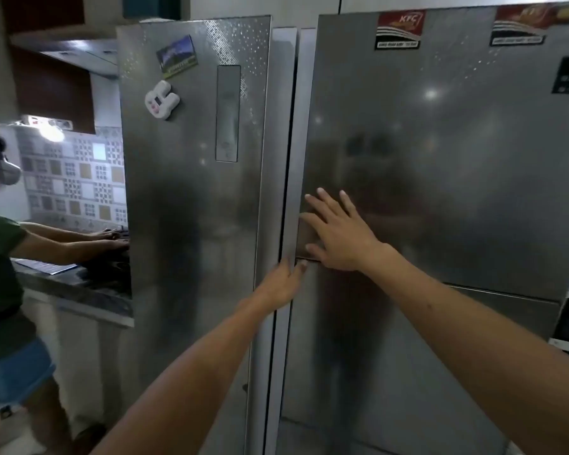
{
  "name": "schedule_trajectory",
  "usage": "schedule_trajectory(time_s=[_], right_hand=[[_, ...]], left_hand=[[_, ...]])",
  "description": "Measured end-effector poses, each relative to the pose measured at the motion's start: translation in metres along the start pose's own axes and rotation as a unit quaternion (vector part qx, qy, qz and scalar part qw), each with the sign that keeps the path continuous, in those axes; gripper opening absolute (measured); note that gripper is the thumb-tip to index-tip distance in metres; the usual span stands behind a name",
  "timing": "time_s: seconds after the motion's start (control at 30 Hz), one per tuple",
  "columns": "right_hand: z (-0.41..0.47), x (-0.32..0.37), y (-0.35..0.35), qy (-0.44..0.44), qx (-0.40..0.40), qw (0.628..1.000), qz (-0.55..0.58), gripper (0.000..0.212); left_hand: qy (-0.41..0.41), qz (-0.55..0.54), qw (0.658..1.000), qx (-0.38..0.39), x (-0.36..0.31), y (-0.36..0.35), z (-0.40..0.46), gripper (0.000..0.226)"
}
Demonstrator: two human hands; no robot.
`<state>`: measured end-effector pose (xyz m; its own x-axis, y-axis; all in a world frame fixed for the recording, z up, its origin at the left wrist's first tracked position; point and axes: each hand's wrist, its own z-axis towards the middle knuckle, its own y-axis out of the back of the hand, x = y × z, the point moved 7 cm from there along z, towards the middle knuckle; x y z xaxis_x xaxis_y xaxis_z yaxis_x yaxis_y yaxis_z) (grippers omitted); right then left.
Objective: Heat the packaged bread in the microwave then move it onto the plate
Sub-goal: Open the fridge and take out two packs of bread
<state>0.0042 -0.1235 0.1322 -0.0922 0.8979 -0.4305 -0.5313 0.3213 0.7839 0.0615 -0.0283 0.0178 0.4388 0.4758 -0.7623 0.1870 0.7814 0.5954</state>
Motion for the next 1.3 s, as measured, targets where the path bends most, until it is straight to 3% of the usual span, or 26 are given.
schedule_trajectory(time_s=[0.13,0.27,0.43,0.8,0.97,1.13,1.3], right_hand=[[0.045,-0.001,-0.003,0.105,0.014,0.976,-0.191,0.074],[0.081,0.007,0.003,0.116,0.087,0.938,-0.314,0.095],[0.099,0.025,0.007,0.111,0.206,0.926,-0.295,0.083],[0.104,0.033,0.002,0.081,0.192,0.93,-0.301,0.048],[0.101,0.034,0.001,0.071,0.206,0.93,-0.295,0.052],[0.093,0.034,0.002,0.056,0.223,0.932,-0.28,0.07],[0.088,0.044,0.012,0.051,0.21,0.939,-0.267,0.061]], left_hand=[[0.014,-0.017,1.0,0.012,0.011,-0.01,0.028,0.072],[0.008,-0.017,1.0,-0.002,0.032,-0.009,0.044,0.072],[-0.037,-0.051,0.998,-0.013,0.037,-0.01,0.056,0.086],[-0.029,-0.059,0.997,-0.05,0.048,-0.02,0.06,0.091],[-0.024,-0.071,0.994,-0.086,0.045,-0.02,0.052,0.068],[-0.041,-0.05,0.996,-0.062,0.041,-0.02,0.05,0.051],[-0.069,-0.017,0.995,-0.066,0.038,-0.009,0.042,0.06]])
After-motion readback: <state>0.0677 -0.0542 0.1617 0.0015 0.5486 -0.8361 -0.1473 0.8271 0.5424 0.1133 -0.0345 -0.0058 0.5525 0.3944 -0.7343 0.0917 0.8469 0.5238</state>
